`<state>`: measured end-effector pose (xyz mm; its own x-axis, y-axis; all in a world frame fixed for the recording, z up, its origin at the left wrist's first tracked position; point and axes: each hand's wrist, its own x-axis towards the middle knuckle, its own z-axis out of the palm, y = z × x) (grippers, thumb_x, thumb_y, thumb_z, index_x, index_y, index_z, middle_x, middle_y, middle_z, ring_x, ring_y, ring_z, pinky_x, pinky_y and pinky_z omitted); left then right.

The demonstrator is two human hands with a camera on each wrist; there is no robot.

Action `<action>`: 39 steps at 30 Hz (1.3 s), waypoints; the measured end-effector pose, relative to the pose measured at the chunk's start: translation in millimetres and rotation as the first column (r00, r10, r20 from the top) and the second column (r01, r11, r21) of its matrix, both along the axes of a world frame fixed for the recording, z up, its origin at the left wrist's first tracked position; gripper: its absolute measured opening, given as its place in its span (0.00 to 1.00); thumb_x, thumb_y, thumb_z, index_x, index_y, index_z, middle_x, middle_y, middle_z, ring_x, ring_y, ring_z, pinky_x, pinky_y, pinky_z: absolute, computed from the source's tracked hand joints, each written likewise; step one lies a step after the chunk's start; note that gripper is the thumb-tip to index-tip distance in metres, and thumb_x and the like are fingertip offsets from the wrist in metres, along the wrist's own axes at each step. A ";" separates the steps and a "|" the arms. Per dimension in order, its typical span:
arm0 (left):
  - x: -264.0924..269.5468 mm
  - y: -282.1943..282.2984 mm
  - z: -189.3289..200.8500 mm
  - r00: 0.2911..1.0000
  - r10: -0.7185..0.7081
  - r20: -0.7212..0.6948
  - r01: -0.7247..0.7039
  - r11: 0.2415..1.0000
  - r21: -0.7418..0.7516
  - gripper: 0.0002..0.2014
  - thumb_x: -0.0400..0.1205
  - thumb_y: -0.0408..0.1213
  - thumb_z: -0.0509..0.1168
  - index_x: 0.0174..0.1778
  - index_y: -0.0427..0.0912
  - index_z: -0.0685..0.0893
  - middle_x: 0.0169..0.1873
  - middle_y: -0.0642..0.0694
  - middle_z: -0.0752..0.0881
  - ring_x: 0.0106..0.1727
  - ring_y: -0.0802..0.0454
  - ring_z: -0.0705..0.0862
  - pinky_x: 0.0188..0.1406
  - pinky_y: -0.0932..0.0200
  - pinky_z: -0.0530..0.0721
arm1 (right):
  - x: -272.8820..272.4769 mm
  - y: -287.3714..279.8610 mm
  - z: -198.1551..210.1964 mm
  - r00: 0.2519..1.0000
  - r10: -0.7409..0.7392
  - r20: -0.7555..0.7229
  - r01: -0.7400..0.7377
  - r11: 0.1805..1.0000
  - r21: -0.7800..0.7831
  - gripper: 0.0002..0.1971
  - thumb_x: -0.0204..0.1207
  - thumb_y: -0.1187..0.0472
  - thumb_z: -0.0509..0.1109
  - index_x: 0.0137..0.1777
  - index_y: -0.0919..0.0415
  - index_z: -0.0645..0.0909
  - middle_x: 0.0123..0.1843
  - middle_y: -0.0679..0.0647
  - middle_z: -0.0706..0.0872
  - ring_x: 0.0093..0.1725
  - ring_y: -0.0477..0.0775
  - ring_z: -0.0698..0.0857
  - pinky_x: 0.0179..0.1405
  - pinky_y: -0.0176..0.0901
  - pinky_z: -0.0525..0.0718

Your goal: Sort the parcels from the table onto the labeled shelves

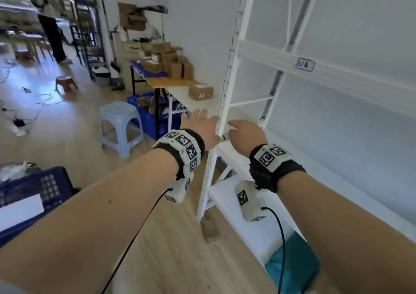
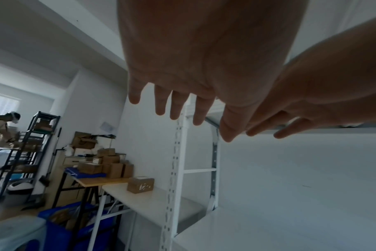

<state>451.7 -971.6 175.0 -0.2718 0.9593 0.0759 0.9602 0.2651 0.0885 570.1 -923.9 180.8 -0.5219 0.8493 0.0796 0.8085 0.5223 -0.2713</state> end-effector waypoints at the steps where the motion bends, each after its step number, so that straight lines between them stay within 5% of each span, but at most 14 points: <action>1: -16.3 3.6 -4.0 1.000 0.010 0.018 -0.009 1.000 -0.013 0.31 0.84 0.52 0.57 0.84 0.49 0.62 0.86 0.39 0.57 0.87 0.39 0.54 0.82 0.33 0.53 | -15.5 3.1 -5.2 1.000 0.003 -0.002 -0.003 1.000 -0.005 0.23 0.83 0.61 0.52 0.77 0.57 0.73 0.78 0.58 0.76 0.77 0.61 0.72 0.78 0.59 0.66; 6: -81.5 19.8 -17.8 0.996 0.048 0.079 -0.043 0.997 -0.062 0.31 0.84 0.50 0.59 0.84 0.48 0.63 0.85 0.38 0.59 0.86 0.39 0.54 0.82 0.33 0.54 | -77.9 25.5 -25.2 1.000 -0.013 -0.006 0.012 0.998 -0.068 0.20 0.82 0.62 0.54 0.70 0.61 0.78 0.72 0.61 0.80 0.73 0.62 0.77 0.72 0.55 0.74; 14: -179.2 83.0 -35.0 0.992 0.078 0.099 -0.073 0.996 -0.056 0.31 0.84 0.49 0.59 0.83 0.47 0.64 0.84 0.41 0.62 0.85 0.40 0.58 0.81 0.34 0.55 | -180.0 103.7 -49.6 0.998 0.018 -0.056 -0.026 0.987 -0.160 0.24 0.81 0.63 0.57 0.76 0.52 0.74 0.79 0.56 0.74 0.76 0.62 0.74 0.75 0.53 0.72; 22: -289.9 230.3 -45.9 0.993 0.089 0.073 -0.079 0.987 -0.139 0.31 0.84 0.49 0.59 0.83 0.48 0.64 0.83 0.40 0.63 0.85 0.40 0.58 0.81 0.34 0.56 | -287.1 244.8 -59.8 0.999 0.024 -0.039 -0.030 0.984 -0.175 0.21 0.79 0.63 0.60 0.71 0.56 0.79 0.74 0.61 0.78 0.72 0.65 0.77 0.71 0.56 0.76; 28: -358.5 348.3 -41.5 0.994 0.055 0.091 -0.043 0.991 -0.130 0.28 0.84 0.48 0.58 0.82 0.50 0.67 0.81 0.42 0.66 0.83 0.40 0.61 0.80 0.33 0.58 | -353.6 365.8 -59.8 0.997 -0.056 -0.056 0.043 0.976 -0.216 0.25 0.77 0.63 0.61 0.75 0.52 0.76 0.79 0.54 0.75 0.76 0.59 0.74 0.74 0.52 0.73; 39: -517.6 508.1 -71.9 0.985 -0.028 0.173 0.063 0.977 -0.204 0.31 0.83 0.50 0.58 0.84 0.50 0.62 0.84 0.43 0.63 0.84 0.41 0.61 0.81 0.36 0.59 | -499.3 511.9 -90.8 0.981 -0.192 -0.032 0.178 0.950 -0.255 0.23 0.78 0.63 0.60 0.72 0.52 0.78 0.78 0.54 0.76 0.75 0.59 0.76 0.72 0.50 0.75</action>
